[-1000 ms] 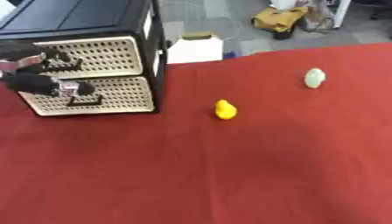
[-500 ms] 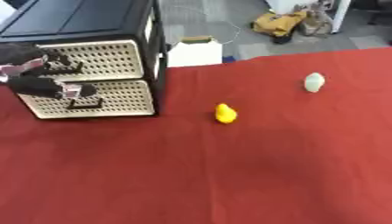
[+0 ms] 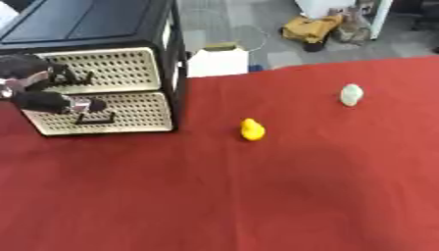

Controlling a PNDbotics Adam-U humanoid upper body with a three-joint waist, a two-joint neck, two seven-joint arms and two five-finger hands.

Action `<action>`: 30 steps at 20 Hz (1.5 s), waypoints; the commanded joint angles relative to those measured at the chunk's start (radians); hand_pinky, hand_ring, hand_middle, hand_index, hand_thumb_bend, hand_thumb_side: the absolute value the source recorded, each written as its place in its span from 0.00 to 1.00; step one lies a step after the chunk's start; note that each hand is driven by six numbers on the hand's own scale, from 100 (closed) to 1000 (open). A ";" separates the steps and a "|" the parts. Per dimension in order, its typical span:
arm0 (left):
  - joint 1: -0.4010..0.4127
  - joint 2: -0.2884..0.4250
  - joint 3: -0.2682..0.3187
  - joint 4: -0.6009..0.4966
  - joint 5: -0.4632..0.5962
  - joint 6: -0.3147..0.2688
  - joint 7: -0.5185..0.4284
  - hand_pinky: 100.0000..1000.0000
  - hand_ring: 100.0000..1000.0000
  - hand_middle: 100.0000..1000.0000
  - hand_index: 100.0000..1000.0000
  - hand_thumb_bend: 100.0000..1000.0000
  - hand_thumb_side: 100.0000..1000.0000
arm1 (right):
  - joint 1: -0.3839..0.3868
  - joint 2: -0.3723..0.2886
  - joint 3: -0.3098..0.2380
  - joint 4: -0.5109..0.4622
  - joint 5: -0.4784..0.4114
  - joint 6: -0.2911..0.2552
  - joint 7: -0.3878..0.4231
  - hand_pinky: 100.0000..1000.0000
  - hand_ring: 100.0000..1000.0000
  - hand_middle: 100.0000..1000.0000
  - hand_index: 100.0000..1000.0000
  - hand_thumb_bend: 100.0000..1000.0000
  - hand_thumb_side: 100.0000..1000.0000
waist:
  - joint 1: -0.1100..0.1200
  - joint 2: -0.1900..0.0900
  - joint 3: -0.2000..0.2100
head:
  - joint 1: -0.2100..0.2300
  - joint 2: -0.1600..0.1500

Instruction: Pick up objects from table and place into drawer.

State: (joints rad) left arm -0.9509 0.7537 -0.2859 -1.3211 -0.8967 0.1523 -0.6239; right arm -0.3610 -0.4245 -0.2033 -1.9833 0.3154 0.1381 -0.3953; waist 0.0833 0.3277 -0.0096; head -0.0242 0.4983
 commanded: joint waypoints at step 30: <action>0.062 0.071 0.012 -0.083 0.037 0.017 0.014 0.00 0.00 0.00 0.67 0.61 1.00 | -0.010 -0.004 -0.013 -0.017 -0.005 -0.005 0.000 0.53 0.53 0.42 0.72 0.19 0.64 | -0.007 -0.028 0.005 | 0.000 -0.003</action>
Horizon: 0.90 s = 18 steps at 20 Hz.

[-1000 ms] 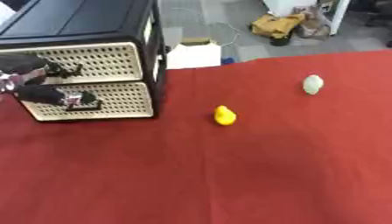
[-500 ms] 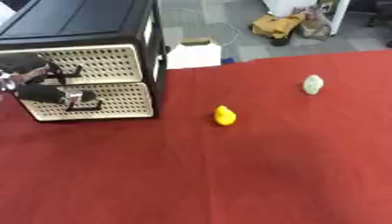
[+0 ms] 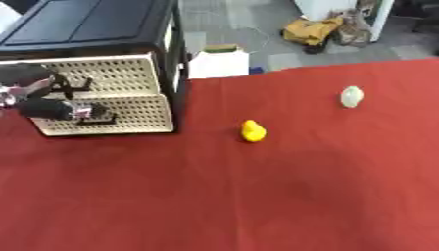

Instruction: Pick up objects from table and place into drawer.

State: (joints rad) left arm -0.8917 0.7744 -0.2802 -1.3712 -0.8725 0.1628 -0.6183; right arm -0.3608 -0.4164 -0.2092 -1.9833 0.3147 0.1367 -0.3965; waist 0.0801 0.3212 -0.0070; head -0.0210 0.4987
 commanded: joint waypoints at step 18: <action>0.121 0.153 -0.033 -0.253 0.066 0.093 0.059 0.00 0.00 0.00 0.67 0.58 1.00 | -0.012 -0.010 -0.007 -0.017 -0.003 -0.004 0.002 0.53 0.53 0.42 0.72 0.18 0.64 | -0.007 -0.029 0.014 | -0.004 0.000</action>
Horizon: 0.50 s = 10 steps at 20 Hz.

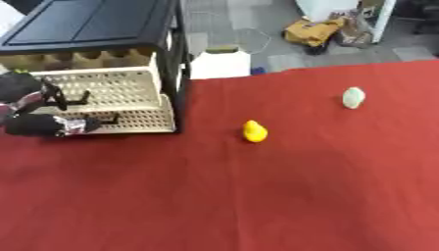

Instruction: Pick up objects from table and place into drawer.

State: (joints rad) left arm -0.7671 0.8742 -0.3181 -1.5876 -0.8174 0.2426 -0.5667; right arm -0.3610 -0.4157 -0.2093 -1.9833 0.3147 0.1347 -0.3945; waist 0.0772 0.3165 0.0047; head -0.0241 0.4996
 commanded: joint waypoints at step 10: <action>0.055 0.092 0.000 -0.112 0.022 0.034 0.016 0.00 0.00 0.00 0.67 0.58 1.00 | -0.013 -0.009 -0.008 -0.017 -0.003 -0.002 -0.002 0.53 0.53 0.42 0.72 0.18 0.64 | -0.008 -0.028 0.008 | 0.000 0.001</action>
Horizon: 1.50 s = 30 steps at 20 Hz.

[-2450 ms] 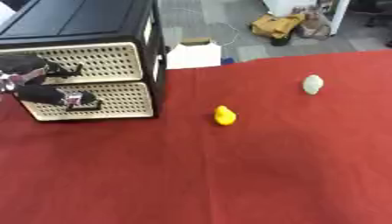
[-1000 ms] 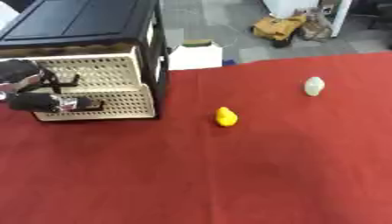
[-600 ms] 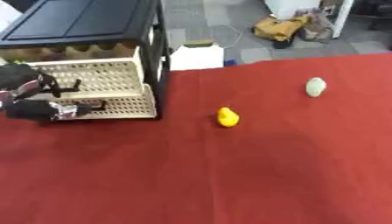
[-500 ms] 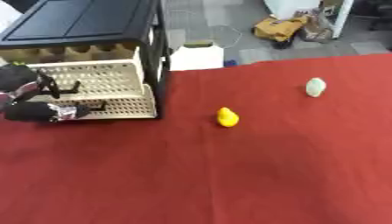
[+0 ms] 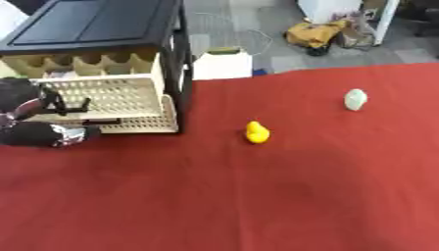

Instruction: Pick up objects from table and place into drawer.

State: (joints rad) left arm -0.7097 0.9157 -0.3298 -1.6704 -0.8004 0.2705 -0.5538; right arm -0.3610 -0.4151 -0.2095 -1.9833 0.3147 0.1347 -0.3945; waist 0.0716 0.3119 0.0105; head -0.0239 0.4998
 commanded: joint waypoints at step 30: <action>0.131 0.123 0.050 -0.224 0.021 0.045 0.003 0.00 0.00 0.00 0.67 0.58 1.00 | -0.011 -0.002 -0.013 -0.017 -0.005 -0.001 -0.005 0.53 0.53 0.42 0.72 0.18 0.63 | -0.012 -0.028 0.012 | -0.007 0.005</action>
State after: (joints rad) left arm -0.5721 0.9940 -0.2985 -1.8788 -0.7794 0.3128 -0.5497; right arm -0.3610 -0.4065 -0.2153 -1.9833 0.3146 0.1333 -0.3966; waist 0.0639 0.3076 0.0200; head -0.0296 0.5013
